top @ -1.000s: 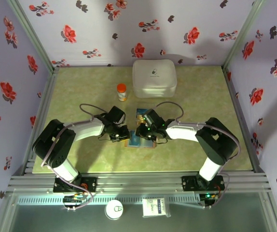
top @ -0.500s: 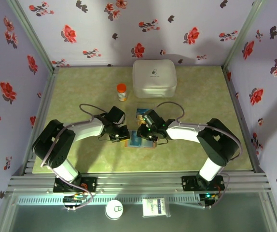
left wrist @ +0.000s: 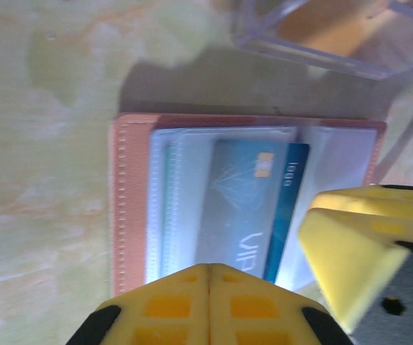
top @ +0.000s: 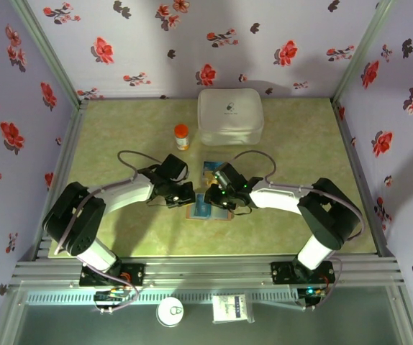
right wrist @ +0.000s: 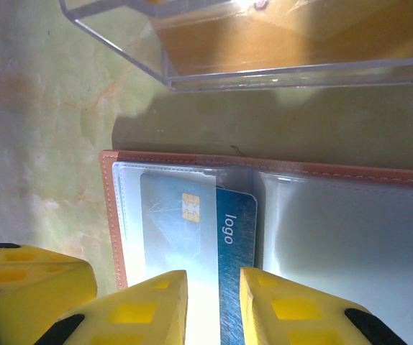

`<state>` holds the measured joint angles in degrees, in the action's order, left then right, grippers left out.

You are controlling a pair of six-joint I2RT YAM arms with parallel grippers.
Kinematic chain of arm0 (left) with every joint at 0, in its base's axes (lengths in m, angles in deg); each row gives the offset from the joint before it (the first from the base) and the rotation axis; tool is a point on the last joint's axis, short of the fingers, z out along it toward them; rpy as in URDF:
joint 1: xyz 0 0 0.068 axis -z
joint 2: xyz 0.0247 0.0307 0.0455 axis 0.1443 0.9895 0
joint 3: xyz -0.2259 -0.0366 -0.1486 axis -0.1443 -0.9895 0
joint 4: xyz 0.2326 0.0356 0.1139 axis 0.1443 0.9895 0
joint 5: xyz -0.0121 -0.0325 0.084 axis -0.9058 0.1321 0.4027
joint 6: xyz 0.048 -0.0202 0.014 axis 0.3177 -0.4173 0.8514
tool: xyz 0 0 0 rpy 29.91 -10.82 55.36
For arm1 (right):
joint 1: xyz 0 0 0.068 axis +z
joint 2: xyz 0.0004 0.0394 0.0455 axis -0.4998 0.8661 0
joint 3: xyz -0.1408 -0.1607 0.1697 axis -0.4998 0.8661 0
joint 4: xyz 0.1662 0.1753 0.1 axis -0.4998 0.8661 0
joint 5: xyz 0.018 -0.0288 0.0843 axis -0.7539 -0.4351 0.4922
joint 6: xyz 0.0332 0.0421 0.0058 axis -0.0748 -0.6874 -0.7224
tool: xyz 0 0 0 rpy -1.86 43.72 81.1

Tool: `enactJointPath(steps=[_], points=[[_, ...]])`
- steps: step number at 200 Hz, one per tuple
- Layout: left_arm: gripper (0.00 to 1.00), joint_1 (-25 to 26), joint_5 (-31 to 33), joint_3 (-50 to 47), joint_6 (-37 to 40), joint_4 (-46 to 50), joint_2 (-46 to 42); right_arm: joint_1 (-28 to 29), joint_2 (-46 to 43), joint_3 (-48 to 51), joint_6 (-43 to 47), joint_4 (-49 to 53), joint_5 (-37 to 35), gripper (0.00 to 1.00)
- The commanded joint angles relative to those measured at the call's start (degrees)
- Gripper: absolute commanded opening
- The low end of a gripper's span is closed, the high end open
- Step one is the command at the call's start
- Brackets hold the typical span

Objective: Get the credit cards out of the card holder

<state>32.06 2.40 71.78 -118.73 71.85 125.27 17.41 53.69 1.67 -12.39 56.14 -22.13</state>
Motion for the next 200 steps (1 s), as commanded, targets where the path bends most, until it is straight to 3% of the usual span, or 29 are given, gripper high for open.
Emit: enactJointPath(steps=[1, 79, 126, 200], points=[[0.03, 0.9, -1.2, 1.8, 1.1, 0.8, 2.3, 0.5, 0.7, -0.4, -0.1, -1.5, 1.8, 0.26], [0.0, 1.0, 1.5, 1.1, 1.9, 3.1, 4.8, 1.0, 3.3, -0.3, -0.3, -2.2, 2.9, 0.26], [0.0, 1.0, 1.5, 0.8, 1.7, 2.8, 4.4, 1.0, 3.2, -2.2, 2.2, 3.0, -0.9, 0.26], [0.0, 1.0, 1.6, 0.8, 1.4, 2.7, 3.0, 1.2, 2.2, -3.7, 2.9, 4.8, -0.6, 0.26]])
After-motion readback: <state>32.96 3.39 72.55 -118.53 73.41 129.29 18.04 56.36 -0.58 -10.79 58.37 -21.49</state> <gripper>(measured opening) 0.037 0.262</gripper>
